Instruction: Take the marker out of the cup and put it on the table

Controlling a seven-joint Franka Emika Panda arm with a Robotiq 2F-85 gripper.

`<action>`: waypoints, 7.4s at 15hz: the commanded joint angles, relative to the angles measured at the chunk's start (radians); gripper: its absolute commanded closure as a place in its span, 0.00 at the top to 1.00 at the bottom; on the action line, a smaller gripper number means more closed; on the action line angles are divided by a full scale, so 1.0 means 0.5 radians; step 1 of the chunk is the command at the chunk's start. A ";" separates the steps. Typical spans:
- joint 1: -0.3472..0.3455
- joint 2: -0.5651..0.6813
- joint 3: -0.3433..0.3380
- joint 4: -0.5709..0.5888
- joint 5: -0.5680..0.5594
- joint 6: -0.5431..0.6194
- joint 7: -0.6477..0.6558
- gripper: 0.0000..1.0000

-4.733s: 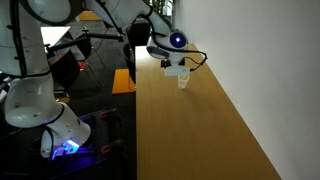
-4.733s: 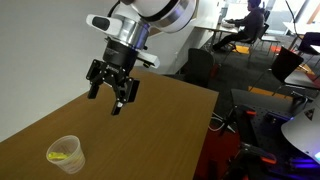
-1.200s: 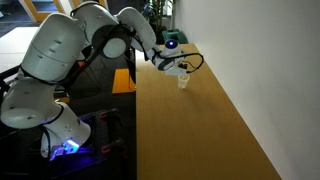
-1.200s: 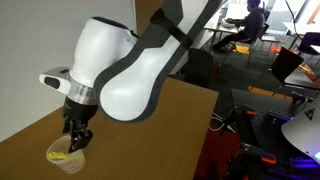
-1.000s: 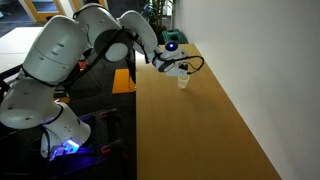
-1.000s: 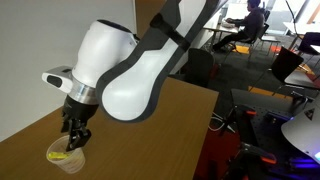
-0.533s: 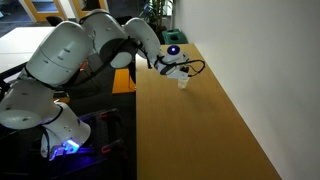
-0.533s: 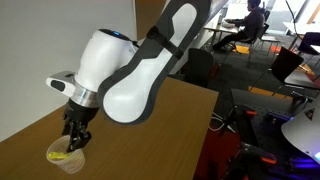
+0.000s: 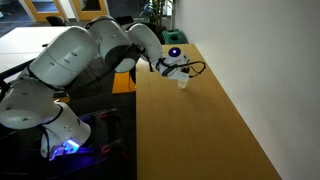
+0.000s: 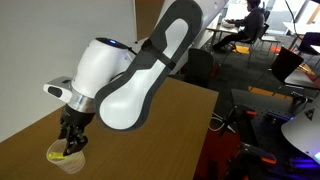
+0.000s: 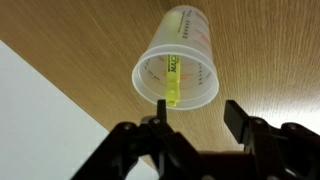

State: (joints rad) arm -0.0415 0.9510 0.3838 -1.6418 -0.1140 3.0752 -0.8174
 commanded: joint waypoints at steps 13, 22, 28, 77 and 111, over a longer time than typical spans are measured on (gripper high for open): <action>0.048 0.226 0.001 0.320 -0.069 -0.080 0.093 0.53; 0.064 0.339 0.000 0.486 -0.055 -0.157 0.084 0.50; 0.058 0.419 0.022 0.596 -0.041 -0.245 0.059 0.48; 0.331 -0.258 -0.324 -0.122 -0.227 0.188 0.484 0.05; 0.223 -0.859 -0.788 -0.749 -0.090 -0.710 1.179 0.05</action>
State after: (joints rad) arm 0.1526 0.5103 -0.0868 -2.0452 -0.2005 2.7893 -0.2046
